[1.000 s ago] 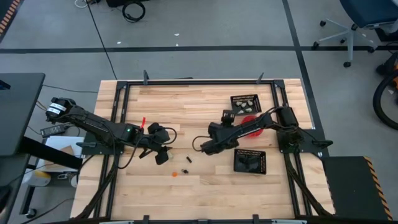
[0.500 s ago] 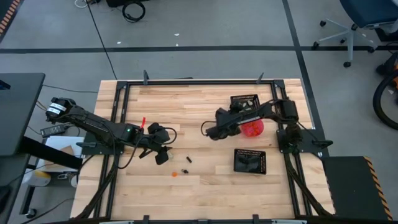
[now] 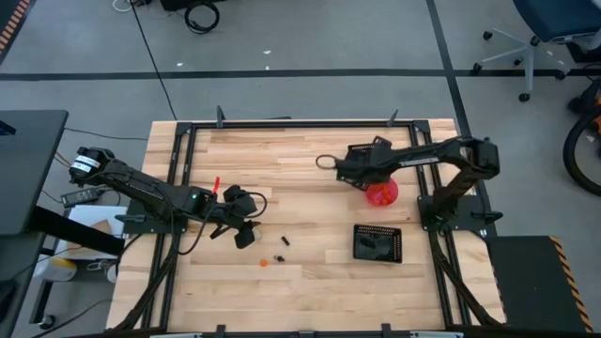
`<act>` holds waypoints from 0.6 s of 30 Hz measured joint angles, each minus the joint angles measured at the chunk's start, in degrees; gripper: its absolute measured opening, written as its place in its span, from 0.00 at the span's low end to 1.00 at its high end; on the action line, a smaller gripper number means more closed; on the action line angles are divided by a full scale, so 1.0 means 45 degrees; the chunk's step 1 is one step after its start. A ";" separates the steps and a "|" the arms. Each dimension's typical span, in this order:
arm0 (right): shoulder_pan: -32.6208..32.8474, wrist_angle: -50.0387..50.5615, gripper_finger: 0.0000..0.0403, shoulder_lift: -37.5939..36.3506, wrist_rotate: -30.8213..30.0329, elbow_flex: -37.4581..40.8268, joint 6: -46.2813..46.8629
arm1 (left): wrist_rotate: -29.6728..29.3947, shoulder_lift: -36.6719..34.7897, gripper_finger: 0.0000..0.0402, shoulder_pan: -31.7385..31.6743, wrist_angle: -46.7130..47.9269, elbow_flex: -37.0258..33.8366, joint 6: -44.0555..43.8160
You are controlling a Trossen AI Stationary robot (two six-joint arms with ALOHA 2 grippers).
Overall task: Sort Halloween decoration
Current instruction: Put the white skull toy into the top black bin
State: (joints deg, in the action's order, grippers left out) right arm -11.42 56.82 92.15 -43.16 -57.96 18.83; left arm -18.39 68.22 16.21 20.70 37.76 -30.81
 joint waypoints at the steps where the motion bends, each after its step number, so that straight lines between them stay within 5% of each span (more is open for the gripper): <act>1: -0.0233 -0.0288 0.28 -0.0241 0.0267 0.0166 -0.0180 | 0.0000 -0.0001 0.48 0.0000 -0.0012 0.0000 0.0000; 18: -0.3218 -0.2700 0.28 -0.0708 0.4772 0.1419 -0.1097 | 0.0000 0.0000 0.48 0.0000 -0.0022 0.0000 -0.0001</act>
State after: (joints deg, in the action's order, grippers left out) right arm -25.89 44.67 88.97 -21.68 -51.57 13.89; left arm -18.39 68.22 16.21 20.60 37.76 -30.81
